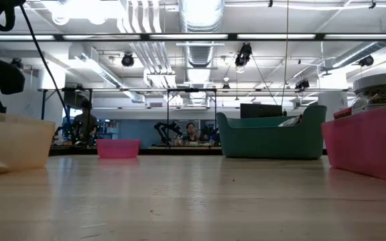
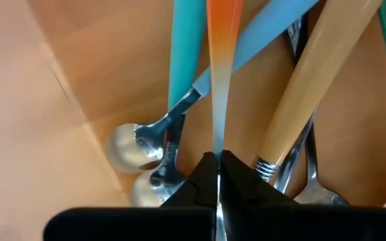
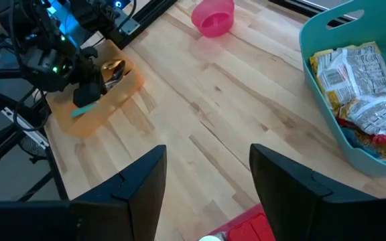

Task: Pick & Place Food Item
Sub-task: Put the orange spoon into the orange bin, then return to Home Position

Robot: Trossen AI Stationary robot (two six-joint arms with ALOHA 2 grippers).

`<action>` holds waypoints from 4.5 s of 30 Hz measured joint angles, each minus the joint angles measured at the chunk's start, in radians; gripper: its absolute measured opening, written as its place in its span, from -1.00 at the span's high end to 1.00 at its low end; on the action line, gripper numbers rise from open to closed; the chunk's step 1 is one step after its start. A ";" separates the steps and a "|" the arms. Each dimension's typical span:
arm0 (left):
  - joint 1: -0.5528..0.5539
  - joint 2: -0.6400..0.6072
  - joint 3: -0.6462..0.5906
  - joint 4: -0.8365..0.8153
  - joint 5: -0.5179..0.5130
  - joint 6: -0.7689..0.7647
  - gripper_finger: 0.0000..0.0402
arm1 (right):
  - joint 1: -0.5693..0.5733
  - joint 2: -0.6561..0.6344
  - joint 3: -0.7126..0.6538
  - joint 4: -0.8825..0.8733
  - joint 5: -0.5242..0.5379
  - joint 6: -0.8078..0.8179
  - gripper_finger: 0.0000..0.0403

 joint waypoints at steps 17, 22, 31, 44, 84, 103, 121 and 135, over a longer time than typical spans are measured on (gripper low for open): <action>0.000 0.000 -0.001 0.021 0.000 -0.112 1.00 | 0.000 0.000 0.000 0.001 0.000 0.009 -0.04; 0.000 0.000 -0.001 0.039 0.000 -0.190 1.00 | 0.000 0.000 0.000 0.001 0.000 0.012 -0.04; 0.000 0.000 -0.001 0.062 0.001 -0.297 0.66 | 0.000 0.000 0.000 0.002 -0.001 0.011 -0.04; 0.000 0.000 0.079 0.034 -0.135 -0.552 -0.14 | 0.000 0.000 0.000 0.002 -0.003 0.007 -0.04; 0.457 -0.552 0.239 0.462 -0.293 -1.619 -0.32 | 0.004 -0.024 0.220 0.036 0.049 -0.559 -0.04; 0.495 -0.794 0.106 0.450 -0.318 -1.545 -0.32 | 0.044 -0.355 0.023 0.207 0.081 -0.561 -0.04; 0.497 -1.145 -0.226 0.526 -0.315 -1.673 -0.32 | 0.043 -0.877 -0.409 0.602 -0.136 -0.765 -0.04; 0.497 -1.173 -0.251 0.433 -0.315 -1.649 -0.32 | 0.043 -1.112 -0.781 0.728 -0.303 -0.746 -0.04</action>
